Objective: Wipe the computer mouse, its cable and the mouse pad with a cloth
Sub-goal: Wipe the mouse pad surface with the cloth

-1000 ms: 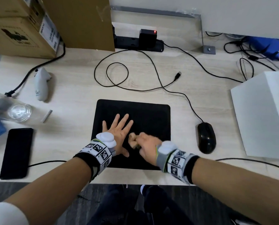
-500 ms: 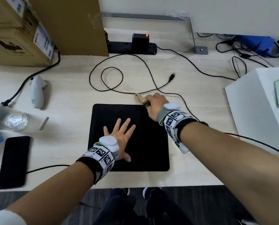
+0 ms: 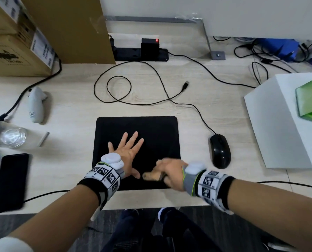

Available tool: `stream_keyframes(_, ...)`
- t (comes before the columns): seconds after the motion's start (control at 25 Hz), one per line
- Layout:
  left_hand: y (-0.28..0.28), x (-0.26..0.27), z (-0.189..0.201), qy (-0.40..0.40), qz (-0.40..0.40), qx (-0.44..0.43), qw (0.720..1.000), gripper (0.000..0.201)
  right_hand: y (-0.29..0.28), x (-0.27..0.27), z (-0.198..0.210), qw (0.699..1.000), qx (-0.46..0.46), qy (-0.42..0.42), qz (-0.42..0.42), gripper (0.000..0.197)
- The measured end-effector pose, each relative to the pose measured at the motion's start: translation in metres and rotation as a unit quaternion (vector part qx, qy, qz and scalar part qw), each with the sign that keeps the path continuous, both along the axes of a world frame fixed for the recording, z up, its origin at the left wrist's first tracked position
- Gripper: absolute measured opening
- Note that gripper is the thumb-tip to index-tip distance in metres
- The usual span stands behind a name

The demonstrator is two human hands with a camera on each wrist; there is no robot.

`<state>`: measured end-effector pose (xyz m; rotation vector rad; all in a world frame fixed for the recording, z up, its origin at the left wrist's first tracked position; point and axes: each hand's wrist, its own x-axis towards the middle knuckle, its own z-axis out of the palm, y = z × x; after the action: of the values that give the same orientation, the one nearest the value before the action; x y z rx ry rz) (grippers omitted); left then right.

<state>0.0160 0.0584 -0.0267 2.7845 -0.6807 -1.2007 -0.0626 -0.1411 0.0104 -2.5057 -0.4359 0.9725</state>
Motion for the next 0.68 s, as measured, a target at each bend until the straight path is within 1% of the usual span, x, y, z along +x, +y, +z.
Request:
stream_keyframes(0.04,0.002,0.000,0.001,-0.003,0.009,-0.001,1.000,0.128,-0.006,0.016,0.005,0.998,0.011,-0.023,-0.050,0.040)
stream_keyframes(0.12,0.004,0.002,0.004,-0.008,0.008,0.000,1.000,0.128,-0.024,0.051,0.005,0.983,0.028,-0.086,-0.158,0.036)
stream_keyframes(0.16,0.003,0.003,0.006,-0.008,0.001,-0.001,1.000,0.128,-0.031,0.065,0.002,0.974,0.037,-0.103,-0.197,0.037)
stream_keyframes(0.2,0.000,0.004,0.008,-0.007,-0.007,-0.006,1.000,0.129,-0.036,0.074,-0.001,0.972,0.027,-0.107,-0.206,0.042)
stream_keyframes(0.24,-0.006,0.002,0.009,-0.005,-0.011,-0.013,1.000,0.130,-0.037,0.077,-0.005,0.979,-0.014,-0.112,-0.171,0.050)
stream_keyframes(0.28,-0.013,0.001,0.010,-0.005,-0.013,-0.016,1.000,0.133,-0.036,0.076,-0.008,0.985,-0.073,-0.112,-0.111,0.058)
stream_keyframes(0.32,-0.021,-0.001,0.009,-0.005,-0.013,-0.010,1.000,0.135,-0.033,0.071,-0.014,0.985,-0.114,-0.117,-0.058,0.063)
stream_keyframes(0.36,-0.027,-0.003,0.008,-0.007,-0.013,0.000,1.000,0.136,-0.030,0.064,-0.021,0.983,-0.125,-0.129,-0.029,0.062)
stream_keyframes(0.4,-0.031,-0.004,0.006,-0.008,-0.010,0.007,1.000,0.137,-0.027,0.060,-0.029,0.983,-0.118,-0.140,-0.033,0.059)
stream_keyframes(0.48,-0.030,-0.005,0.003,-0.003,-0.007,0.011,1.000,0.136,-0.020,0.058,-0.039,0.979,-0.078,-0.150,-0.112,0.056)
stream_keyframes(0.52,-0.028,-0.004,0.003,-0.001,-0.009,0.012,1.000,0.136,-0.017,0.055,-0.045,0.979,-0.059,-0.136,-0.143,0.055)
stream_keyframes(0.56,-0.027,-0.002,0.004,0.001,-0.015,0.014,1.000,0.136,-0.016,0.047,-0.048,0.981,-0.047,-0.129,-0.139,0.052)
stream_keyframes(0.64,-0.027,0.001,0.005,0.010,-0.023,0.019,1.000,0.134,-0.012,0.008,-0.051,0.991,-0.008,-0.125,-0.053,0.048)
stream_keyframes(0.68,-0.027,0.002,0.005,0.014,-0.024,0.022,0.999,0.134,-0.012,-0.017,-0.049,0.994,0.028,-0.106,-0.025,0.048)
